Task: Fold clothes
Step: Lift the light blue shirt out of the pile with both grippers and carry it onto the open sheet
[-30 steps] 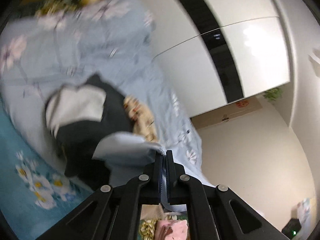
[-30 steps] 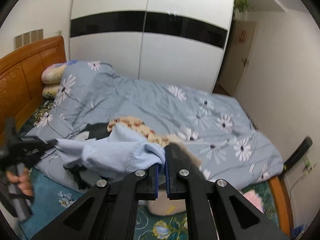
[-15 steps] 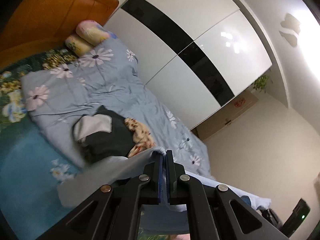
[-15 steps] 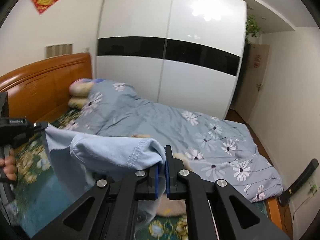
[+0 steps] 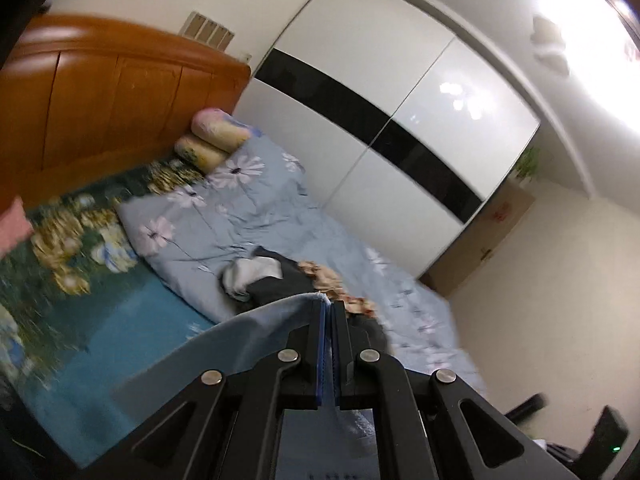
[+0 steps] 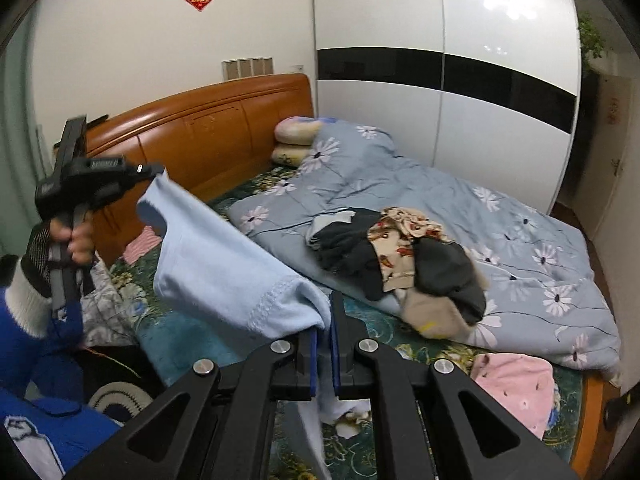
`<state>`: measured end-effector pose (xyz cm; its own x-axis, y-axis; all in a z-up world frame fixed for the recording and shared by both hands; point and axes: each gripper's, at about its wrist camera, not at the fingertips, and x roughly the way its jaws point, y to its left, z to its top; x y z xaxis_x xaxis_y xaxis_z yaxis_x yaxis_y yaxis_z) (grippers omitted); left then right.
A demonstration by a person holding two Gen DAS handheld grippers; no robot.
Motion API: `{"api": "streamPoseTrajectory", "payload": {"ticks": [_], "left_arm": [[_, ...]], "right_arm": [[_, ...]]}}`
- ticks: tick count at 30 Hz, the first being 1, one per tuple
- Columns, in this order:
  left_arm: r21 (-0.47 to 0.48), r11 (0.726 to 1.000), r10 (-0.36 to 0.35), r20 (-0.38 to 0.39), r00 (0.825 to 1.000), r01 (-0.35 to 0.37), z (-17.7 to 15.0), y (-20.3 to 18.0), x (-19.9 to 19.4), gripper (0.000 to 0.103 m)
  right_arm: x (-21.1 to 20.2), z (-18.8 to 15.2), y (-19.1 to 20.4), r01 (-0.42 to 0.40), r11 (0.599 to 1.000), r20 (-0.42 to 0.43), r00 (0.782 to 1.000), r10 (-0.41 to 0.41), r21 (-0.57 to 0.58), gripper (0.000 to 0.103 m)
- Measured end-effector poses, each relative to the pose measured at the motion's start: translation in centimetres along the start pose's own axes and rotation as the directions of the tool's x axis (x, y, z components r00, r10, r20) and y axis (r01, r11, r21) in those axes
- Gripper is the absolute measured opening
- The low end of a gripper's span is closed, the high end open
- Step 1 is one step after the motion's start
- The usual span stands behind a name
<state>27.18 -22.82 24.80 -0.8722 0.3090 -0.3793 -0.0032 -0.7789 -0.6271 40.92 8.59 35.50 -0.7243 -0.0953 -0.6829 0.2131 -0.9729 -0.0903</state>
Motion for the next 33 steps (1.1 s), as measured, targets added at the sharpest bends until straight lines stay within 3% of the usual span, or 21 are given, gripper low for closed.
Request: {"api": "streamPoseTrajectory", "payload": {"ticks": [3,5,9,12,14,18,27,30,33], "left_arm": [[0.006,0.998,0.064,-0.089,0.994,-0.064,-1.3,0.9,4.1,0.003],[0.005,0.993,0.121,-0.166,0.979,-0.122,-2.9,2.4,7.6,0.003],[-0.047,0.978,0.176,-0.325,0.929,-0.202,-6.6,6.5,13.8,0.003],[-0.056,0.965,0.209,-0.421,0.883,-0.255,-8.9,9.0,18.1,0.003],[-0.053,0.957,0.227,-0.472,0.852,-0.285,-9.6,10.3,20.7,0.003],[-0.104,0.951,0.197,-0.524,0.829,-0.292,-8.8,12.3,26.0,0.003],[-0.062,0.96,0.18,-0.616,0.767,-0.275,-7.1,13.1,40.0,0.003],[-0.061,0.956,0.179,-0.655,0.735,-0.287,-7.8,13.9,44.1,0.003],[-0.055,0.952,0.182,-0.689,0.702,-0.301,-8.9,14.9,47.5,0.003]], "right_arm": [[3.1,-0.4,-0.6,0.0,1.0,-0.078,0.997,0.003,0.032,0.005],[6.4,-1.9,-1.0,0.002,0.999,-0.172,0.985,0.008,0.053,0.005],[14.2,-5.5,-2.6,0.05,0.993,-0.353,0.936,-0.009,0.109,0.005],[19.5,-8.1,-4.3,0.095,0.983,-0.456,0.89,-0.013,0.157,0.005],[21.5,-8.6,-5.0,0.115,0.976,-0.477,0.879,-0.013,0.184,0.005],[26.3,-8.6,-7.0,0.175,0.95,-0.523,0.852,-0.016,0.257,0.005],[37.2,-6.1,-13.6,0.325,0.861,-0.608,0.793,-0.024,0.39,0.005],[40.5,-6.3,-16.0,0.375,0.823,-0.641,0.768,-0.017,0.427,0.005],[43.7,-6.9,-17.7,0.408,0.815,-0.683,0.73,-0.019,0.412,0.005]]}}
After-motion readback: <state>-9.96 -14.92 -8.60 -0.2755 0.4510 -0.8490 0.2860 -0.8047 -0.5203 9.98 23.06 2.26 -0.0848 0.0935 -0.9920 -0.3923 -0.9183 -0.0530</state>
